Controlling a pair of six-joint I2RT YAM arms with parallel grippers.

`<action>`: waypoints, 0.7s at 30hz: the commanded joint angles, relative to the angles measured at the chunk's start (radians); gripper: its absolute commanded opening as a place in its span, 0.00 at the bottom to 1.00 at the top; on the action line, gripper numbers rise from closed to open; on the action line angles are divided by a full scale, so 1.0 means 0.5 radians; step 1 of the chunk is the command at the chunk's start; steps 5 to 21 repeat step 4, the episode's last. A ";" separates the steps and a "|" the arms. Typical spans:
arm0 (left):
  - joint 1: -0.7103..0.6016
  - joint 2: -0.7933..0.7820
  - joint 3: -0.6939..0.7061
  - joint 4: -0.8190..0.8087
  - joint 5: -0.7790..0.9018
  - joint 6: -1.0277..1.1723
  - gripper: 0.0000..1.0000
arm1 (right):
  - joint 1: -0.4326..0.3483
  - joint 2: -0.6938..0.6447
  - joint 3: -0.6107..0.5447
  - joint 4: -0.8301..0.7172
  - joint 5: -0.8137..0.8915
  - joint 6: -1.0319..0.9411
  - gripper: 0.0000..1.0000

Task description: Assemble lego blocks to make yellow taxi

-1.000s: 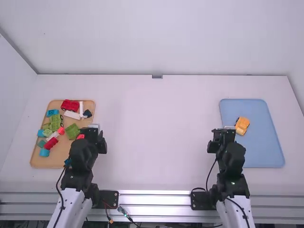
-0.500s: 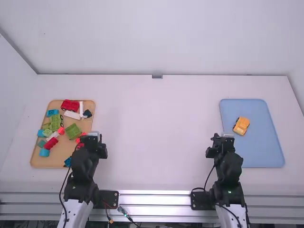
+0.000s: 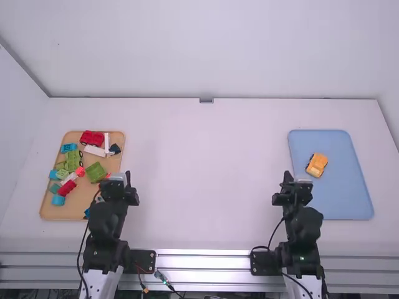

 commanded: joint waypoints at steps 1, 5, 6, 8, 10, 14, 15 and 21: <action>0.003 -0.059 -0.019 -0.010 -0.004 0.000 0.00 | -0.003 -0.026 -0.023 -0.010 0.001 0.007 0.00; 0.003 -0.084 -0.019 -0.010 -0.004 0.000 0.00 | -0.003 -0.026 -0.023 -0.010 0.001 0.007 0.00; 0.003 -0.084 -0.019 -0.010 -0.004 0.000 0.00 | -0.003 -0.026 -0.023 -0.010 0.001 0.007 0.00; 0.003 -0.084 -0.019 -0.010 -0.004 0.000 0.00 | -0.003 -0.026 -0.023 -0.010 0.001 0.007 0.00; 0.003 -0.084 -0.019 -0.010 -0.004 0.000 0.00 | -0.003 -0.026 -0.023 -0.010 0.001 0.007 0.00; 0.003 -0.084 -0.019 -0.010 -0.004 0.000 0.00 | -0.003 -0.026 -0.023 -0.010 0.001 0.007 0.00; 0.003 -0.084 -0.019 -0.010 -0.004 0.000 0.00 | -0.003 -0.026 -0.023 -0.010 0.001 0.007 0.00; 0.003 -0.084 -0.019 -0.010 -0.004 0.000 0.00 | -0.003 -0.026 -0.023 -0.010 0.001 0.007 0.00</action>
